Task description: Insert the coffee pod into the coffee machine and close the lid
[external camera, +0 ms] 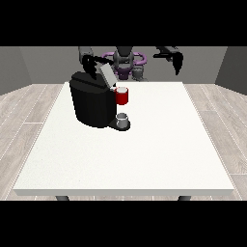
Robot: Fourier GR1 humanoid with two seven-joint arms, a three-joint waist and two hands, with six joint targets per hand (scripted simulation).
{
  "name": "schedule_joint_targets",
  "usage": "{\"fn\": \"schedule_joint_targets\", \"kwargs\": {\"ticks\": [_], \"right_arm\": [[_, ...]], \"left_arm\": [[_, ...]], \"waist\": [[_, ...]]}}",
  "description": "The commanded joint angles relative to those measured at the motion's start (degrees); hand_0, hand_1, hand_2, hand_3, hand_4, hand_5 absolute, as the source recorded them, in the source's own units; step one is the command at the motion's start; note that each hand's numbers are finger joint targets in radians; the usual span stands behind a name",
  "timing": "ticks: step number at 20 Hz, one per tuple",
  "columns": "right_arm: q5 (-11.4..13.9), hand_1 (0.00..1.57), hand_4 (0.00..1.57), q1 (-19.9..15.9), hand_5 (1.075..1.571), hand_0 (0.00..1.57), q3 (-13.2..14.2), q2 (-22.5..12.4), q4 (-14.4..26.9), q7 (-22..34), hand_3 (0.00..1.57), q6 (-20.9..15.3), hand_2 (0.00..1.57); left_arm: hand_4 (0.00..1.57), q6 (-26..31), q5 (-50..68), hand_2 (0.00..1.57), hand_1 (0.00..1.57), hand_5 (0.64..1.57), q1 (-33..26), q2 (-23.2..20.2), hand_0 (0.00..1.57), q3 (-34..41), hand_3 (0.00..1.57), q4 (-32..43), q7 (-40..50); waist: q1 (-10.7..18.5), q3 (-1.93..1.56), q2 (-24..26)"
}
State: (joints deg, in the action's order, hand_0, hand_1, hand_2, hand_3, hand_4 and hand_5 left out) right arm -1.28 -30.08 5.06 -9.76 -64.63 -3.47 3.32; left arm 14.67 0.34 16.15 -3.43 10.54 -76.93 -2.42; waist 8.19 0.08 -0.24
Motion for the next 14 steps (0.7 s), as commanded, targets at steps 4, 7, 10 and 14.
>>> {"fn": "schedule_joint_targets", "kwargs": {"ticks": [4, 7, 10, 14], "right_arm": [[1.49, 0.00, 0.00, -5.26, 1.571, 0.00, 1.02, 0.25, 4.85, -1.39, 0.00, -1.54, 0.00], [1.31, 0.00, 0.00, -7.30, 1.571, 0.00, 0.65, -1.12, 4.76, 0.65, 0.00, 1.13, 0.00], [2.07, 0.00, 0.00, -6.93, 1.571, 0.00, 0.03, 0.88, 6.20, -2.23, 0.00, -0.07, 0.00], [3.55, 0.00, 0.00, -9.21, 1.571, 0.00, -2.23, 3.38, 4.68, 0.81, 0.00, -1.79, 0.00]], "left_arm": [[0.00, -0.01, 3.18, 0.00, 0.00, 1.571, 1.71, -2.40, 0.00, 1.14, 0.00, -3.62, 1.99], [0.00, -0.72, 2.88, 0.00, 0.00, 1.571, 0.03, -2.66, 0.00, 1.48, 0.00, -1.55, -1.66], [0.00, -3.39, -0.36, 0.00, 0.00, 1.571, -0.22, -1.02, 0.00, -1.93, 0.00, -3.19, 0.55], [0.00, -3.00, -0.01, 0.00, 0.00, 1.571, -1.51, -2.56, 0.00, 0.24, 0.00, 0.25, -5.72]], "waist": [[0.72, -0.09, -3.03], [-1.16, -0.08, -3.57], [-0.92, -0.09, -4.07], [-1.56, -0.07, -4.46]]}}
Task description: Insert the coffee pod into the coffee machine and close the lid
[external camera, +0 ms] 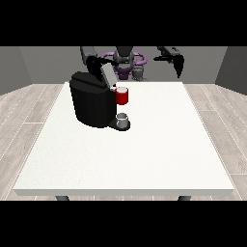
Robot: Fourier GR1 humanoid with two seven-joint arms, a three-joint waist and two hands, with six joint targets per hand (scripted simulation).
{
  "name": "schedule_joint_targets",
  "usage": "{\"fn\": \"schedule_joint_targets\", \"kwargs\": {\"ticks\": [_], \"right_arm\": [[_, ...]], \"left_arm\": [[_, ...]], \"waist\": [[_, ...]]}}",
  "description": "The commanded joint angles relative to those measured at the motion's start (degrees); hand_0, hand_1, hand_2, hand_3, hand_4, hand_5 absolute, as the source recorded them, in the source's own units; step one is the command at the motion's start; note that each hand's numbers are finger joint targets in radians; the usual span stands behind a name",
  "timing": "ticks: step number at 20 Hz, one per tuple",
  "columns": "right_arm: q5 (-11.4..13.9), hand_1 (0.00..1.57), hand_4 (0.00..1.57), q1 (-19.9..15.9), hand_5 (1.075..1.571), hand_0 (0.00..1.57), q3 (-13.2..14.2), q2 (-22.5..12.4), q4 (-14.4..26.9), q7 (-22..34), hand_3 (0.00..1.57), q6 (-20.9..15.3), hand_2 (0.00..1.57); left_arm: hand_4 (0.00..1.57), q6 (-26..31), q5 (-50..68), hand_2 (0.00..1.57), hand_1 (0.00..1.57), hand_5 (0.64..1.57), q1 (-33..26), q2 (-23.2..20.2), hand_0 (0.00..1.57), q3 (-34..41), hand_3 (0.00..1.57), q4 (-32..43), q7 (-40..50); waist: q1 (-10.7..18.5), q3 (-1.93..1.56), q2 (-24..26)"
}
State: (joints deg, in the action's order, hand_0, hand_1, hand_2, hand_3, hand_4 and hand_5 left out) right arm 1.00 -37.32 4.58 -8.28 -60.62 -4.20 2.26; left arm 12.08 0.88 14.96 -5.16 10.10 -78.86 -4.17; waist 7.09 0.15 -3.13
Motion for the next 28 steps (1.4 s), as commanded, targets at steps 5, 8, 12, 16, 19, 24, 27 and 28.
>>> {"fn": "schedule_joint_targets", "kwargs": {"ticks": [5, 8, 12, 16, 19, 24, 27, 28], "right_arm": [[1.77, 0.00, 0.00, -0.55, 1.571, 0.00, -1.91, 1.52, 1.74, -1.01, 0.00, 0.83, 0.00], [1.62, 0.00, 0.11, -6.76, 1.571, 0.00, -0.90, 0.11, 3.25, 3.06, 0.00, 1.28, 0.00], [4.42, 0.00, 0.00, -5.09, 1.571, 0.00, -4.40, 3.22, 1.64, 1.97, 0.00, 0.33, 0.00], [7.49, 0.00, 0.12, -7.95, 1.571, 0.00, -4.70, 2.92, 3.84, 1.00, 0.00, -2.04, 0.00], [8.36, 0.00, 0.14, -9.05, 1.571, 0.00, -4.70, 3.18, 4.50, 0.41, 0.00, -2.27, 0.00], [6.29, 0.00, 0.12, -10.06, 1.571, 0.00, -2.36, 2.86, 4.98, -0.24, 0.00, -0.19, 0.00], [6.26, 0.00, 0.07, -5.83, 1.571, 0.00, -4.61, 4.42, 3.49, -5.32, 0.00, 2.09, 0.00], [5.93, 0.00, 0.13, -6.88, 1.571, 0.00, -5.70, 7.32, 1.89, -1.58, 0.00, 1.15, 0.00]], "left_arm": [[0.00, 1.56, 2.06, 0.00, 0.00, 1.571, -1.23, -2.86, 0.00, 1.49, 0.00, 1.40, -0.69], [0.00, -0.18, -0.31, 0.00, 0.00, 1.571, -0.37, -1.01, 0.00, -1.16, 0.00, 1.75, -1.31], [0.13, -1.81, 0.58, 0.00, 0.00, 1.571, -0.28, -0.98, 0.00, 0.36, 0.00, 4.38, -1.94], [0.17, 0.00, 2.19, 0.00, 0.00, 1.571, 1.51, -2.78, 0.00, 0.79, 0.00, 2.93, -0.23], [0.12, -2.80, -0.69, 0.00, 0.00, 1.571, -0.48, 0.28, 0.00, -1.72, 0.00, 3.46, -4.54], [0.00, 0.53, 3.01, 0.00, 0.00, 1.571, 0.52, -3.02, 0.00, 0.05, 0.00, 2.33, -0.83], [0.12, -0.39, 1.42, 0.00, 0.00, 1.571, -1.41, -2.58, 0.00, -0.40, 0.00, 2.14, -4.81], [0.20, -1.68, 1.29, 0.00, 0.00, 1.571, 0.00, -2.08, 0.00, -0.43, 0.00, 3.21, -2.30]], "waist": [[-0.33, -0.15, 0.05], [0.72, -0.14, -1.32], [-0.98, -0.14, 0.07], [1.21, -0.15, -1.33], [0.85, -0.14, -2.16], [1.58, -0.15, -0.80], [0.36, -0.16, 0.08], [-1.31, -0.15, 2.74]]}}
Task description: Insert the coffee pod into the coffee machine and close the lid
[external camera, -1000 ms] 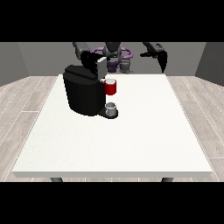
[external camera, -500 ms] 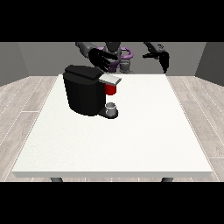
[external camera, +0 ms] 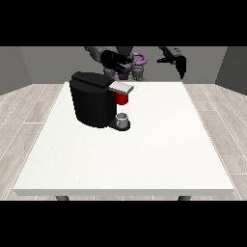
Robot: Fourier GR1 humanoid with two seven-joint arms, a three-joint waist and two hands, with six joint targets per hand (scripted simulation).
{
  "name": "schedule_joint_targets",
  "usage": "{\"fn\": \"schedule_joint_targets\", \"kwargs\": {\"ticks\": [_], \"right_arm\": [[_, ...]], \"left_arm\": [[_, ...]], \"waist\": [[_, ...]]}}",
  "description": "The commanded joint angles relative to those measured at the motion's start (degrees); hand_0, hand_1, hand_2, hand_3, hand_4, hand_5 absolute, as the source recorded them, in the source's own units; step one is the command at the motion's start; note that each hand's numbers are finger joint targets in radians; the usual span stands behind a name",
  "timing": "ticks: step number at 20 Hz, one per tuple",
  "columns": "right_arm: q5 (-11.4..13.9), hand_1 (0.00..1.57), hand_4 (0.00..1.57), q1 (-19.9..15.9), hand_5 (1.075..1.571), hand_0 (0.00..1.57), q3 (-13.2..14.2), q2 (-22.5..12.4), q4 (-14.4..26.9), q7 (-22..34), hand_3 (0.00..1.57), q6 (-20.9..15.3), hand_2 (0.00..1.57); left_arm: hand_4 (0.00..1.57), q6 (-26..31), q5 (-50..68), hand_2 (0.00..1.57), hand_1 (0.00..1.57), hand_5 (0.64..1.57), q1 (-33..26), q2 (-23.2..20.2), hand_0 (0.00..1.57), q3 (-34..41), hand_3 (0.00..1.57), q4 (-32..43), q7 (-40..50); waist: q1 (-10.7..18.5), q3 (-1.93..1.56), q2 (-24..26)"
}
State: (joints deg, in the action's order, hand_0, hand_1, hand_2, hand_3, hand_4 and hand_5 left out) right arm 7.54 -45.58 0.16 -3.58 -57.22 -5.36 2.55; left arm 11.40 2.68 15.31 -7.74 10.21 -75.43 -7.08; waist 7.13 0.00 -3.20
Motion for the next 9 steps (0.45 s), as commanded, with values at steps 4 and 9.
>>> {"fn": "schedule_joint_targets", "kwargs": {"ticks": [4, 9], "right_arm": [[-6.40, 0.00, 0.28, 9.87, 1.571, 0.00, -5.04, 3.49, -4.86, -3.45, 0.00, 0.62, 0.00], [-12.95, 0.00, 0.16, 23.45, 1.571, 0.00, -13.61, 3.55, -10.42, -4.76, 0.00, -3.49, 0.00]], "left_arm": [[0.17, -2.40, -2.22, 0.00, 0.00, 1.571, -5.52, 3.50, 0.00, -2.43, 0.00, 0.00, -3.26], [0.19, -3.08, -1.75, 0.00, 0.00, 1.571, -5.54, 3.42, 0.00, -1.12, 0.00, 3.37, -3.72]], "waist": [[-2.13, -0.01, 7.06], [-7.35, 0.00, 11.23]]}}
